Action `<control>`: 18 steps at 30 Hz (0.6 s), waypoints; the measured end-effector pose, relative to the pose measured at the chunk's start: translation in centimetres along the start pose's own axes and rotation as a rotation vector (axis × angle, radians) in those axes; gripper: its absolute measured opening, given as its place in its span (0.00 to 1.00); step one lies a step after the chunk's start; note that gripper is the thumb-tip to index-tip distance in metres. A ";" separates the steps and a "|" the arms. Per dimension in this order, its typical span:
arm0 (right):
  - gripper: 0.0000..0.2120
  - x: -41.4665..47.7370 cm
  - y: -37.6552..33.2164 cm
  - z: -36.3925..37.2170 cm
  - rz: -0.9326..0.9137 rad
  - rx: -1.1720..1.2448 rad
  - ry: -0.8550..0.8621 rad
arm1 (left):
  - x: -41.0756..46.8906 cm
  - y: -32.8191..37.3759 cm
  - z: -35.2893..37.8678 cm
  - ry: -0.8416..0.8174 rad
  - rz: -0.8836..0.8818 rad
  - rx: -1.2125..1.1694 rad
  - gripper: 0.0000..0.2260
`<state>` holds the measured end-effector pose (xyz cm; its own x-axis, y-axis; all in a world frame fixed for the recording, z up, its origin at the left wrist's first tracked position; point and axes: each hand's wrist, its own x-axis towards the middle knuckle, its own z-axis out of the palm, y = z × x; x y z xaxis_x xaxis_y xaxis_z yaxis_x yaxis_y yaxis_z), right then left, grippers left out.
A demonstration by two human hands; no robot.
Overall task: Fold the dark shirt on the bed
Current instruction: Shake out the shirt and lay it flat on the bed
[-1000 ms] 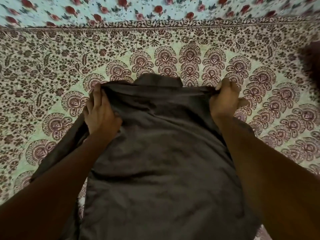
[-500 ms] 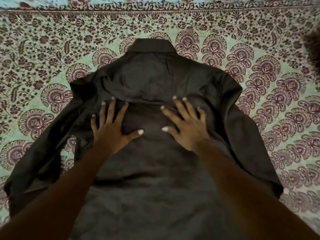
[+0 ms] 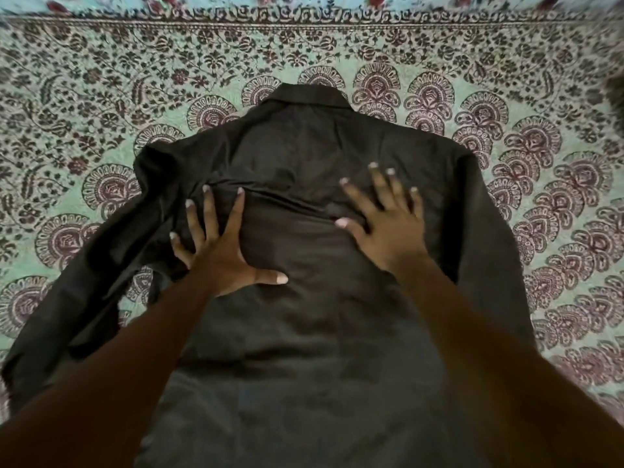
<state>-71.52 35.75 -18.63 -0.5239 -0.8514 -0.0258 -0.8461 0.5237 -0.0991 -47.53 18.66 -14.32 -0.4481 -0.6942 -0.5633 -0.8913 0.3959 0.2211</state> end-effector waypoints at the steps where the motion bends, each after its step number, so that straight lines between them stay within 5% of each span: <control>1: 0.34 1.2 1.3 -0.4 0.188 0.035 -0.011 | 0.1 0.0 0.1 0.004 -0.006 -0.003 0.73; 4: 0.39 4.7 1.5 -2.2 0.425 0.112 0.037 | 0.3 0.2 -0.4 -0.047 -0.014 -0.002 0.74; 8: 0.34 5.7 -6.3 -1.8 -0.325 0.084 0.094 | 0.5 -0.1 -1.0 -0.103 -0.012 0.021 0.74; 10: 0.33 6.5 -8.7 -0.8 -0.464 0.072 -0.007 | 0.7 -0.2 -1.4 -0.138 0.001 0.024 0.75; 15: 0.37 11.7 -7.3 -0.5 -0.005 0.087 -0.096 | 0.9 -0.2 -1.8 -0.180 0.014 0.017 0.76; 18: 0.39 9.4 -10.0 -1.5 0.026 0.110 0.012 | 0.8 -0.1 -1.8 -0.187 0.011 0.005 0.76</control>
<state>-68.19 22.55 -16.42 -0.5476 -0.8365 -0.0175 -0.8164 0.5388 -0.2075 -47.96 16.96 -13.32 -0.4370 -0.5657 -0.6993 -0.8856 0.4067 0.2243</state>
